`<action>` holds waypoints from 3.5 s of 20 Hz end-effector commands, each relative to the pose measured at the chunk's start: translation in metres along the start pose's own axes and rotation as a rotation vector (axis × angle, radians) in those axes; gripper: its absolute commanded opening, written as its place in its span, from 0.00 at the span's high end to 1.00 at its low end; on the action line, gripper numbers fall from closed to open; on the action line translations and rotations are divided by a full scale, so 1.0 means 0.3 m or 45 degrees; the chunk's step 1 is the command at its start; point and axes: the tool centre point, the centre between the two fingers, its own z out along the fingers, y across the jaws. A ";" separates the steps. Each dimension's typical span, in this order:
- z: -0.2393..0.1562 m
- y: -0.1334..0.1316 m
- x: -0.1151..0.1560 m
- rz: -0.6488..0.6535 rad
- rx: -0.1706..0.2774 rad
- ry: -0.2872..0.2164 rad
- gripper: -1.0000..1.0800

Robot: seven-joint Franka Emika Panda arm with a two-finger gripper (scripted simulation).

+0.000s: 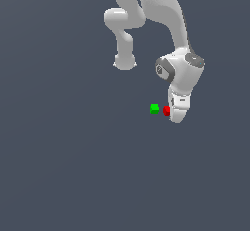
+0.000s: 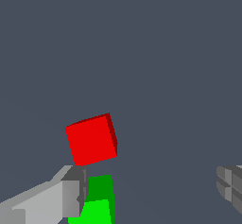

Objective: Stack the red cube on top of the green cube.

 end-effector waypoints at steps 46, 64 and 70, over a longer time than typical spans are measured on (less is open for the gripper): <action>0.220 -0.164 0.031 -0.348 0.000 -0.001 1.00; -0.069 -0.167 0.031 -0.349 0.002 -0.002 1.00; -0.108 -0.165 0.032 -0.348 0.002 -0.001 1.00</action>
